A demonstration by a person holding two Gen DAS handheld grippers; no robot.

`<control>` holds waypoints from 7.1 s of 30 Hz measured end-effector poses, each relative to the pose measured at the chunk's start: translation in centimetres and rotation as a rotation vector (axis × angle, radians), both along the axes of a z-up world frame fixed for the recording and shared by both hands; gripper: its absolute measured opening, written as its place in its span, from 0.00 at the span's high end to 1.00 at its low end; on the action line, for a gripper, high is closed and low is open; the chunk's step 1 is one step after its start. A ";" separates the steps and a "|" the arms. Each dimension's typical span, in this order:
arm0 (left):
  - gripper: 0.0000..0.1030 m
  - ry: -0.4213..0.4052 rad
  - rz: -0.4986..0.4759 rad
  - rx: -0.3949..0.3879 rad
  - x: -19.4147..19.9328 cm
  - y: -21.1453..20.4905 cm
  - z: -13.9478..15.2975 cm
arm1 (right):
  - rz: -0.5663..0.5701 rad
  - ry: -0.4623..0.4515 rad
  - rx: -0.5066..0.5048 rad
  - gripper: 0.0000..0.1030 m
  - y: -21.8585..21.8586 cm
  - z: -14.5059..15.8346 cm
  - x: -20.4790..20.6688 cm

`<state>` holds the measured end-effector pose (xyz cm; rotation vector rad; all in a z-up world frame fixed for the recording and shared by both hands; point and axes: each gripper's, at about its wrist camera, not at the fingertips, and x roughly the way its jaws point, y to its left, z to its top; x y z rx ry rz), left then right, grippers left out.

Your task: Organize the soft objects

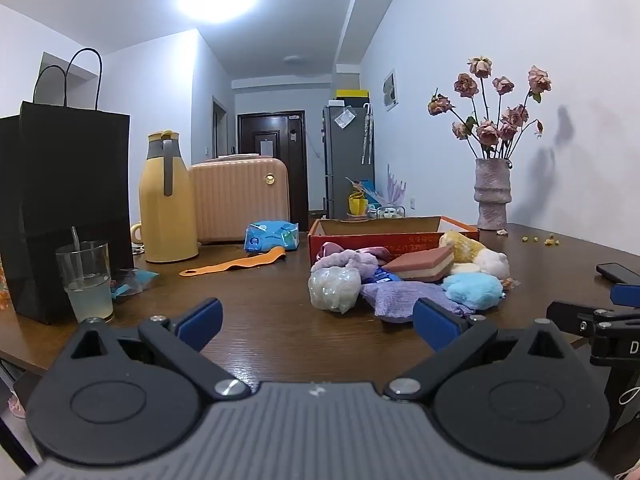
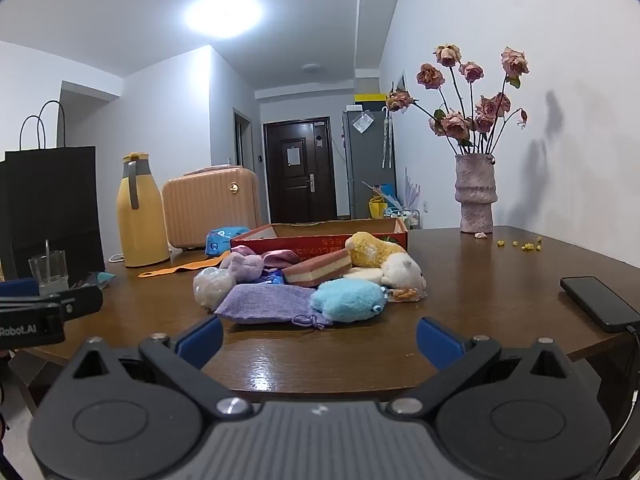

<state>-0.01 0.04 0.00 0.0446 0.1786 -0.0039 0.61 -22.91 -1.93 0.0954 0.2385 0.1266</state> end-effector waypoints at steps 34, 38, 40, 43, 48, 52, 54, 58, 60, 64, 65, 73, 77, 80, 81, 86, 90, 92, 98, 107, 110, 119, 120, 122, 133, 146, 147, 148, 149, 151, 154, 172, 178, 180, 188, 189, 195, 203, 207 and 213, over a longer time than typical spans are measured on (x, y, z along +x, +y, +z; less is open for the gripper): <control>0.00 0.006 -0.030 -0.009 -0.1 -0.3 0.0 | 0.019 -0.007 -0.014 0.00 0.3 0.0 0.1; 0.00 0.006 -0.030 -0.008 -0.1 -0.3 0.0 | 0.019 -0.009 -0.013 0.00 0.3 0.0 0.0; 0.00 0.007 -0.030 -0.009 -0.1 -0.2 0.0 | 0.019 -0.008 -0.014 0.00 0.3 0.0 0.0; 0.00 0.006 -0.030 -0.009 -0.1 -0.2 0.0 | 0.019 -0.007 -0.013 0.00 0.3 0.0 0.0; 0.00 0.006 -0.029 -0.008 -0.1 -0.2 0.0 | 0.019 -0.007 -0.013 0.00 0.3 0.0 0.0; 0.00 0.006 -0.030 -0.008 -0.1 -0.2 -0.1 | 0.018 -0.003 -0.010 0.00 0.3 -0.1 0.1; 0.00 0.007 -0.031 -0.009 -0.1 -0.1 -0.1 | 0.016 0.001 -0.007 0.00 0.3 -0.2 0.1; 0.00 0.007 -0.030 -0.008 -0.1 -0.1 -0.1 | 0.016 -0.001 -0.006 0.00 0.2 -0.2 0.1; 0.00 0.007 -0.030 -0.009 -0.1 -0.1 -0.1 | 0.017 0.000 -0.006 0.00 0.2 -0.2 0.1; 0.00 0.007 -0.029 -0.008 -0.1 -0.1 -0.1 | 0.017 -0.001 -0.006 0.00 0.2 -0.1 0.0; 0.00 0.007 -0.030 -0.008 -0.1 -0.1 -0.1 | 0.017 -0.001 -0.006 0.00 0.2 -0.1 0.0; 0.00 0.007 -0.030 -0.009 -0.1 -0.1 -0.1 | 0.016 0.001 -0.004 0.00 0.2 -0.1 0.0; 0.00 0.006 -0.030 -0.008 -0.1 -0.1 -0.1 | 0.016 0.001 -0.004 0.00 0.1 -0.1 0.0; 0.00 0.007 -0.030 -0.008 0.0 0.0 -0.2 | 0.015 0.003 -0.003 0.00 0.2 -0.1 0.0; 0.00 0.007 -0.030 -0.008 0.0 0.0 -0.2 | 0.015 0.003 -0.003 0.00 0.2 -0.1 0.0; 0.00 0.008 -0.027 -0.008 0.0 0.0 -0.2 | 0.016 0.002 -0.003 0.00 0.2 -0.2 0.0; 0.00 0.009 -0.027 -0.007 0.1 0.0 -0.3 | 0.015 0.003 -0.002 0.00 0.2 -0.1 0.0; 0.00 0.016 -0.028 -0.017 0.2 0.1 -0.2 | 0.013 0.003 -0.001 0.00 0.2 0.0 0.0; 0.00 0.046 -0.016 -0.029 1.4 0.5 -0.4 | -0.004 0.022 0.027 0.00 -0.4 -0.3 0.4; 0.00 0.138 -0.012 -0.055 6.0 0.8 -1.3 | -0.029 0.081 0.030 0.00 -1.1 -2.1 3.9; 0.00 0.146 -0.010 -0.061 8.0 0.4 -1.0 | 0.021 0.094 0.002 0.00 -0.8 -2.4 5.9; 0.12 0.242 -0.068 -0.060 15.0 -2.1 -0.6 | 0.116 0.122 0.045 0.29 -0.2 -1.0 13.8; 0.21 0.256 -0.080 -0.055 15.6 -2.4 -0.8 | 0.123 0.129 0.053 0.42 -0.2 -0.9 14.6; 0.34 0.301 -0.127 -0.062 17.0 -2.9 -1.3 | 0.135 0.143 0.082 0.58 -0.2 -0.8 16.1; 0.92 0.445 -0.226 -0.138 19.4 -2.6 -2.9 | 0.191 0.281 0.095 0.64 0.9 -2.3 20.5; 0.75 0.420 -0.184 -0.145 18.0 -0.6 -1.9 | 0.173 0.263 0.089 0.43 3.4 -2.0 21.1; 0.85 0.426 -0.191 -0.145 18.4 -0.9 -1.9 | 0.164 0.279 0.063 0.44 3.9 -2.1 21.8; 0.86 0.426 -0.194 -0.146 18.7 -1.1 -2.0 | 0.161 0.295 0.050 0.49 4.2 -2.2 22.1; 0.89 0.425 -0.191 -0.135 18.7 -1.4 -2.1 | 0.166 0.317 0.041 0.53 4.4 -2.4 22.5; 0.90 0.416 -0.195 -0.110 18.3 -1.6 -2.4 | 0.174 0.320 0.025 0.57 4.9 -2.7 22.3; 0.90 0.435 -0.198 -0.114 17.7 -1.3 -3.0 | 0.163 0.309 -0.038 0.65 5.8 -2.8 21.5; 0.92 0.414 -0.209 -0.164 9.6 0.7 -3.0 | 0.232 0.227 0.009 0.97 5.1 -1.4 10.9; 0.92 0.394 -0.231 -0.154 9.4 0.0 -2.8 | 0.212 0.193 0.016 0.98 4.5 -0.7 10.3; 0.93 0.404 -0.226 -0.158 9.6 0.0 -3.1 | 0.199 0.207 0.022 0.97 4.3 -1.2 10.8; 0.93 0.408 -0.229 -0.165 9.9 0.5 -3.4 | 0.157 0.194 0.087 0.63 3.2 -2.4 12.3; 0.93 0.408 -0.231 -0.163 10.0 0.5 -3.4 | 0.154 0.206 0.078 0.63 3.4 -2.8 12.9; 0.93 0.406 -0.233 -0.155 10.0 0.4 -3.4 | 0.169 0.209 -0.039 0.80 5.6 -3.8 13.4; 0.93 0.332 -0.277 -0.141 11.6 0.5 -1.0 | 0.154 0.134 -0.071 0.97 5.1 -1.2 13.4; 0.93 0.274 -0.324 -0.135 15.3 0.1 2.3 | 0.159 0.080 -0.049 0.97 3.8 2.3 15.9; 0.93 0.236 -0.358 -0.131 25.8 -1.0 6.8 | 0.181 0.081 -0.028 0.97 1.9 7.4 26.3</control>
